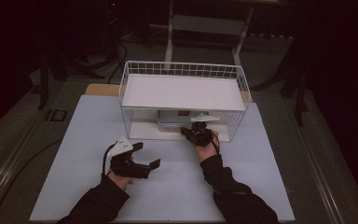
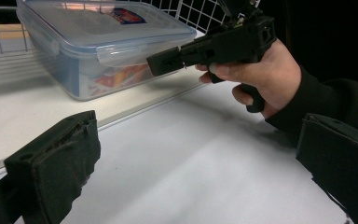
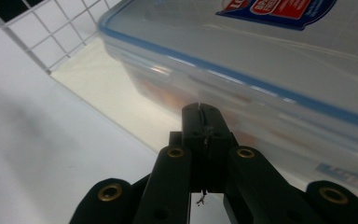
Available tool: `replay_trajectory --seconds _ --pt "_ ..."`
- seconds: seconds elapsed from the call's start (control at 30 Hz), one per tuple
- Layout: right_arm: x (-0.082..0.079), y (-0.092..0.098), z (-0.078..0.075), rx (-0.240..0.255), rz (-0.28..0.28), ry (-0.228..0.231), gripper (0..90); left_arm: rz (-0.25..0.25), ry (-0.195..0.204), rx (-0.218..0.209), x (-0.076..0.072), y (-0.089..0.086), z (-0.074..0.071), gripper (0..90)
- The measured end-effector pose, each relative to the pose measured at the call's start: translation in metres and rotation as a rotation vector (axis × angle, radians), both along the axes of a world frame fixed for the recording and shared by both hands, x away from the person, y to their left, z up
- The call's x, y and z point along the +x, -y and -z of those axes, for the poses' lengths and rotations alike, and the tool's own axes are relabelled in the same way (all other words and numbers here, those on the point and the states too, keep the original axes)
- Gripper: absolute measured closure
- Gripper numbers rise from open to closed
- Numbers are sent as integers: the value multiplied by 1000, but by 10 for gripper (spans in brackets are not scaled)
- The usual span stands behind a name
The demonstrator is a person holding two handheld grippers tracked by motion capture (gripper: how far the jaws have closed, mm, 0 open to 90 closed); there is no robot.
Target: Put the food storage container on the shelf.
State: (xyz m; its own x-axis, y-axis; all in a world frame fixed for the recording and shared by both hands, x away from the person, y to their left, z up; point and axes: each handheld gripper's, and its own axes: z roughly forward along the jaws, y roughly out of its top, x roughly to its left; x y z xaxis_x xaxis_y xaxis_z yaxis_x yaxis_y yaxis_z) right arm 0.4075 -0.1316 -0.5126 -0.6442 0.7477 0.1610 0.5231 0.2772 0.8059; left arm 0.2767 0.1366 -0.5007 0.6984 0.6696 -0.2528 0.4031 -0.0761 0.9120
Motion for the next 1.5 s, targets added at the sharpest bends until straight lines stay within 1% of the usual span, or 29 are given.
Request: replay_trajectory --seconds 0.03,0.1,0.2,0.23,0.27,0.33,0.4,0.47,0.53,0.6,0.67,0.7,0.77,0.8,0.93,0.97,1.0,1.03,1.17,1.3,1.5 --pt "-2 -1 0 0 -2 -8 896 1 2 2 0 0 0 0" --pt "-7 -1 -1 -10 -20 3 865 1 4 -1 -2 0 -1 0" --pt "-13 1 -5 -1 -37 8 821 4 9 7 -3 0 -1 0" --pt "-15 3 -7 4 -41 11 789 5 10 9 -4 0 -2 0" --pt "-17 4 -9 10 -42 14 731 5 14 11 -4 0 -3 0" --pt "-22 7 -12 24 -49 29 579 4 17 8 -4 0 -4 0" --pt "-25 9 -13 33 -57 29 475 4 19 13 -5 -1 -5 0" --pt "-28 12 -13 56 -54 33 406 7 18 15 -5 -1 -5 0" --pt "-31 14 -14 74 -58 31 315 13 14 12 -5 -1 -5 0" --pt "-34 16 -14 93 -82 28 266 17 14 14 -5 -1 -5 0" --pt "-37 19 -14 121 -91 27 199 25 19 13 -6 0 -5 0" --pt "-38 20 -15 126 -98 29 189 25 19 13 -6 0 -5 0" --pt "-43 22 -15 115 -93 41 160 33 24 14 -8 1 -6 0" --pt "-45 24 -15 118 -94 43 154 35 26 18 -8 1 -7 0" --pt "-56 34 -18 132 -80 61 155 44 33 21 -11 1 -10 0" --pt "-59 37 -19 128 -75 60 155 43 37 23 -12 1 -10 0" --pt "-62 40 -21 131 -67 69 157 46 36 22 -13 0 -11 0" --pt "-65 43 -22 142 -68 68 158 49 35 23 -14 -1 -11 0" --pt "-80 58 -26 136 -66 81 158 48 34 29 -20 -3 -11 0" --pt "-95 73 -28 117 -59 92 158 49 33 38 -24 -7 -12 0" --pt "-116 94 -32 108 -51 123 159 42 42 48 -29 -12 -13 0"
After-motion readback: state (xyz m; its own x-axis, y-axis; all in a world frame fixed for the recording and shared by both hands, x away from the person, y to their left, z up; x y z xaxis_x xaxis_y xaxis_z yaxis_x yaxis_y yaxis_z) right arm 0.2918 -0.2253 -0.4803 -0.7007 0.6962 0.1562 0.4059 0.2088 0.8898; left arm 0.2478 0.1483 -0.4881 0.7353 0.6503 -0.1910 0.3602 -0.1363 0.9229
